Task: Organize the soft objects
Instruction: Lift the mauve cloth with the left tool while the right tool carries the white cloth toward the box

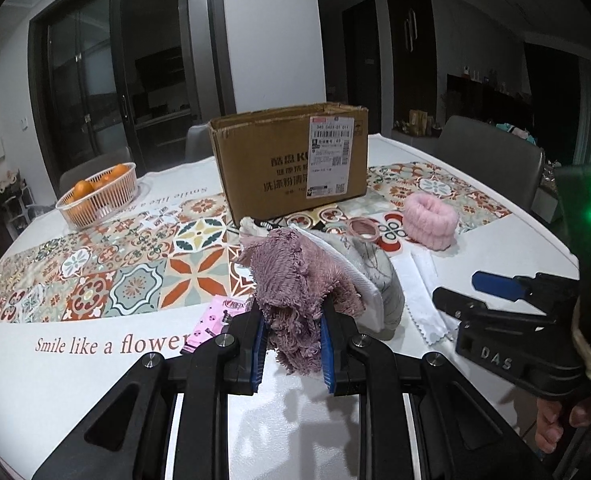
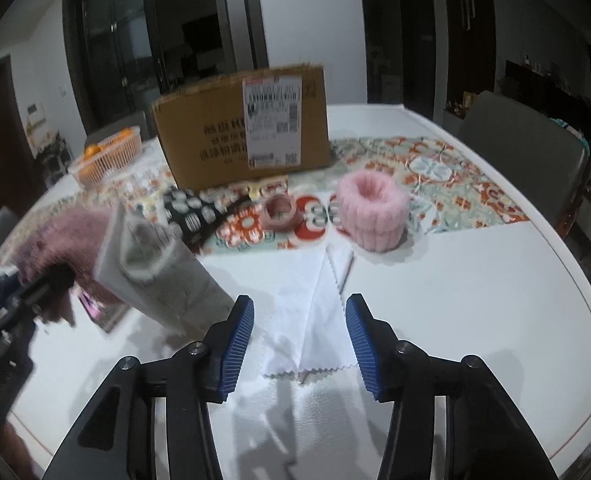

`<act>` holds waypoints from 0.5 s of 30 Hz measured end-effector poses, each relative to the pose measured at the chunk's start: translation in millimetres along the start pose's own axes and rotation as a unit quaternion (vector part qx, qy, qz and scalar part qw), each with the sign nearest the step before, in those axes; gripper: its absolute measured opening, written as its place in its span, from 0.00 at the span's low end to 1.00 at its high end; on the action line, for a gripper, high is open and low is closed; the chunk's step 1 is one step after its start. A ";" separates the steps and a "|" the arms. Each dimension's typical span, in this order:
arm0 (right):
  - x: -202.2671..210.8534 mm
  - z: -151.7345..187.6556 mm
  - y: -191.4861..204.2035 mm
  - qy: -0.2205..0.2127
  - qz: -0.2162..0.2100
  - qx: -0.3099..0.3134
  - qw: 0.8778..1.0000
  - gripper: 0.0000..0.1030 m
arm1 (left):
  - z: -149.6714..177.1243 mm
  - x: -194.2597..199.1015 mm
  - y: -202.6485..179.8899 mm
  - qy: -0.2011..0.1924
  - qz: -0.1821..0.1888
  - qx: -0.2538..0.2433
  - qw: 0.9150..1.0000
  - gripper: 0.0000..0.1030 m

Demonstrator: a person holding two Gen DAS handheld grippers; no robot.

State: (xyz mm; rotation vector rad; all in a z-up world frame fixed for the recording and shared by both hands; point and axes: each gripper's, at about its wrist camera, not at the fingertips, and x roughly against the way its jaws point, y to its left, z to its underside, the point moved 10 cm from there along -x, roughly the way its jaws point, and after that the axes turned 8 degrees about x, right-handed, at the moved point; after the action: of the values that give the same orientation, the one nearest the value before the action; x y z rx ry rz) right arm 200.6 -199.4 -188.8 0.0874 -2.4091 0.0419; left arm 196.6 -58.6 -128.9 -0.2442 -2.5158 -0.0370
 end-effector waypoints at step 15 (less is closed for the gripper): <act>-36.5 18.9 10.2 0.048 0.008 0.034 0.998 0.50 | 7.5 -14.7 -0.9 0.019 0.001 0.000 1.000 0.22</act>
State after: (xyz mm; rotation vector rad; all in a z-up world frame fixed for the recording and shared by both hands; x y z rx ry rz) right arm 214.4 -188.3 -227.2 0.0955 -2.3118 0.1312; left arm 203.9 -61.3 -143.4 -0.2443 -2.4770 -0.0410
